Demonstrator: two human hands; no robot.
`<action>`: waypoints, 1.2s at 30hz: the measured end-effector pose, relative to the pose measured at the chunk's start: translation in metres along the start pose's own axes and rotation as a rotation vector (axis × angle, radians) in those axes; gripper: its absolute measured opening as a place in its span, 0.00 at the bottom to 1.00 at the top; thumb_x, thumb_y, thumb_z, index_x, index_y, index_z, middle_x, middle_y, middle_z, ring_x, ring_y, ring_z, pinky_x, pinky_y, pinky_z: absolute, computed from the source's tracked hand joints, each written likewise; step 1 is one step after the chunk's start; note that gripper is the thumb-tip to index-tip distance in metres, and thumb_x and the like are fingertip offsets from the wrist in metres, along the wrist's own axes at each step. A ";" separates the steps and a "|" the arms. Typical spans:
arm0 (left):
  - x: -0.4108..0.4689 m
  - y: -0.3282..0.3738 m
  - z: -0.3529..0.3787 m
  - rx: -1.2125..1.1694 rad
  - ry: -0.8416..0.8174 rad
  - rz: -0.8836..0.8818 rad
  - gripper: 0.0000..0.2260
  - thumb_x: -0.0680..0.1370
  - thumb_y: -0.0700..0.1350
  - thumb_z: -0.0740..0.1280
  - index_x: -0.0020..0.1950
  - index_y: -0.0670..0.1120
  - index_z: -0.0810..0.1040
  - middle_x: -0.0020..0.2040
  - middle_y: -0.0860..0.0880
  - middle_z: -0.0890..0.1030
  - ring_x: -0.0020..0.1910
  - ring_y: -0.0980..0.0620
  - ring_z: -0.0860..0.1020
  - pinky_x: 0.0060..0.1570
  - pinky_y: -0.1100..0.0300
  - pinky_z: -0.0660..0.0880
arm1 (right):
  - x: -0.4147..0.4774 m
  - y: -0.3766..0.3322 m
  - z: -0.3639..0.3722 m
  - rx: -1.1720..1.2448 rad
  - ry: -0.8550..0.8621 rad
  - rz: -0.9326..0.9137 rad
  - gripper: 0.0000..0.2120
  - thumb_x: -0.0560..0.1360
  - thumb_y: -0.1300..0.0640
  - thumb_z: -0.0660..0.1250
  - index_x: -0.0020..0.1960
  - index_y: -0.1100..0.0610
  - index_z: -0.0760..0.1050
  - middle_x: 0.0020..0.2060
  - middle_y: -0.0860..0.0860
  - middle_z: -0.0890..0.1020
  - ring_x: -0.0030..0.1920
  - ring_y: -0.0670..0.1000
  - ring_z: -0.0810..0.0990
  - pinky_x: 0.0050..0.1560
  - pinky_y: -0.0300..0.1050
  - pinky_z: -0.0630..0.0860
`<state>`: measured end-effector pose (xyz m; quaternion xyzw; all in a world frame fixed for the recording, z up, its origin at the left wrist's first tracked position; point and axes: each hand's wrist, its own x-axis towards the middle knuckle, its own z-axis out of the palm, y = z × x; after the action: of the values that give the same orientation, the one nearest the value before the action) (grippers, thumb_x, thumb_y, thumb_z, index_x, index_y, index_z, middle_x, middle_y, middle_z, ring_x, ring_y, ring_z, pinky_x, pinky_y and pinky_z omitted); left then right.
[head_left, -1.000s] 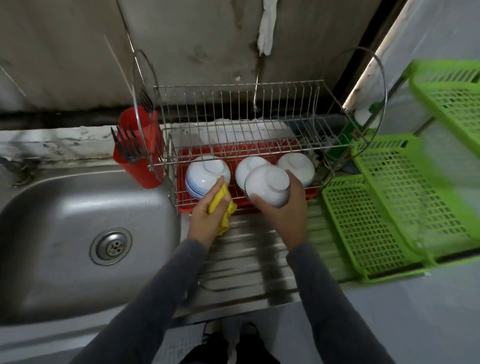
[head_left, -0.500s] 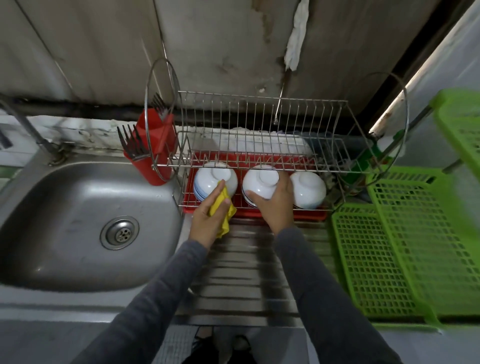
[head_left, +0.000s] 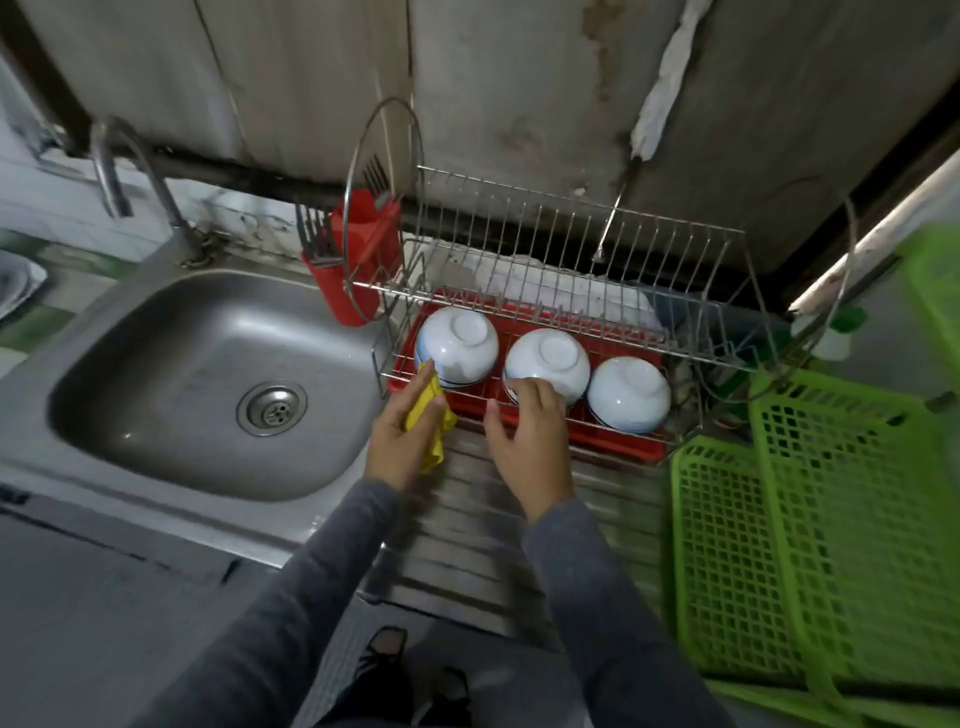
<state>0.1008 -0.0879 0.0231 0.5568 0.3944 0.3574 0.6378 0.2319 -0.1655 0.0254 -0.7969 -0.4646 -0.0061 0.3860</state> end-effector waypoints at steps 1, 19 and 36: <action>-0.004 -0.001 -0.006 -0.019 0.027 -0.010 0.20 0.81 0.43 0.67 0.65 0.68 0.75 0.67 0.55 0.76 0.67 0.53 0.75 0.68 0.47 0.72 | -0.001 -0.004 0.002 -0.005 -0.061 -0.032 0.13 0.78 0.55 0.68 0.59 0.61 0.78 0.55 0.56 0.79 0.57 0.55 0.76 0.59 0.51 0.75; -0.090 0.014 -0.222 0.007 0.616 0.068 0.20 0.81 0.41 0.66 0.69 0.59 0.72 0.69 0.50 0.74 0.64 0.50 0.76 0.64 0.54 0.75 | -0.020 -0.190 0.132 -0.249 -0.881 -0.419 0.18 0.81 0.51 0.60 0.64 0.62 0.73 0.61 0.62 0.77 0.62 0.63 0.76 0.60 0.54 0.74; -0.137 0.030 -0.508 0.012 0.889 0.053 0.19 0.81 0.40 0.67 0.69 0.56 0.73 0.64 0.52 0.77 0.59 0.54 0.77 0.61 0.61 0.75 | -0.087 -0.441 0.308 -0.162 -1.043 -0.638 0.20 0.83 0.48 0.58 0.68 0.60 0.72 0.64 0.59 0.75 0.65 0.59 0.74 0.63 0.53 0.73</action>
<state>-0.4167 0.0109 0.0322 0.3626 0.6178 0.5760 0.3938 -0.2537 0.0812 0.0464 -0.5434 -0.8057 0.2342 0.0253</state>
